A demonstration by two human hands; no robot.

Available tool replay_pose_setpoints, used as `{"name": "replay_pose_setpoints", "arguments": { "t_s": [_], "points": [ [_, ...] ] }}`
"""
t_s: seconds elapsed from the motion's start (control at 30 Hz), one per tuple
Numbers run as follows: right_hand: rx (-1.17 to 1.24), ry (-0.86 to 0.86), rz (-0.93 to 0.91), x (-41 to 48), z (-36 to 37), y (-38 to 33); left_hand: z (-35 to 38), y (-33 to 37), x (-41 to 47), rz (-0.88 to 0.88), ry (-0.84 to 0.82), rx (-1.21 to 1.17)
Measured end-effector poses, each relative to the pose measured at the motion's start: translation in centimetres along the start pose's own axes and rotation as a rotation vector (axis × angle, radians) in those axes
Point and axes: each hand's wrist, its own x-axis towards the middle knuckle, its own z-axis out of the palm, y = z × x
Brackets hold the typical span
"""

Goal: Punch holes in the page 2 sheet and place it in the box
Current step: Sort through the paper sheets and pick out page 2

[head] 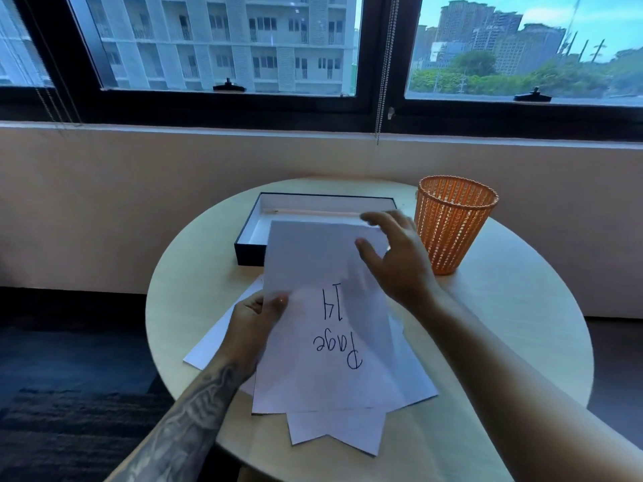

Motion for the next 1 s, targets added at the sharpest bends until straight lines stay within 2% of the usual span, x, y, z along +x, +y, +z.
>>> {"name": "replay_pose_setpoints", "arguments": {
  "t_s": [0.1, 0.2, 0.3, 0.37, 0.43, 0.5, 0.6, 0.67, 0.73, 0.83, 0.9, 1.0],
  "points": [
    [0.078, 0.052, 0.255, -1.9, -0.5, 1.1, -0.4, 0.1, 0.3, -0.028, 0.063, -0.066],
    [0.351, -0.128, 0.570, -4.6, -0.8, 1.3, -0.4, 0.5, 0.4, -0.022, 0.148, -0.169],
    [0.504, -0.288, 0.704, -7.4, -0.6, 1.4, 0.1, 0.7, 0.7, -0.002, 0.204, -0.269],
    [0.725, -0.250, 0.822, -8.4, -0.3, 1.5, 0.3, 0.7, 1.2, 0.015, 0.239, -0.315],
    [1.092, -0.124, 0.972, -8.6, 0.2, 1.3, 0.7, 0.9, 1.4, 0.018, 0.266, -0.378],
    [1.279, -0.067, 1.035, -8.5, 0.9, 1.0, 1.5, 1.3, 1.2, 0.013, 0.274, -0.426],
    [1.144, -0.144, 0.966, -8.6, 1.7, 0.8, 2.2, 1.0, 1.5, -0.047, 0.241, -0.438],
    [1.007, -0.103, 0.943, -8.1, 1.2, 0.7, 1.5, 1.4, 1.7, -0.101, 0.299, -0.404],
    [0.879, 0.003, 0.960, -7.4, 0.1, 1.3, 0.0, 2.4, 1.9, -0.080, 0.358, -0.301],
    [0.671, 0.018, 0.978, -6.3, -1.1, 2.9, -1.5, 4.3, 2.0, 0.163, 0.417, 0.082],
    [0.581, -0.070, 0.949, -5.6, -1.7, 2.9, -1.8, 5.3, 2.6, 0.324, 0.350, 0.433],
    [0.515, -0.215, 0.858, -4.5, -2.2, 1.9, -1.1, 6.3, 3.6, 0.534, 0.140, 0.931]
  ]
}}
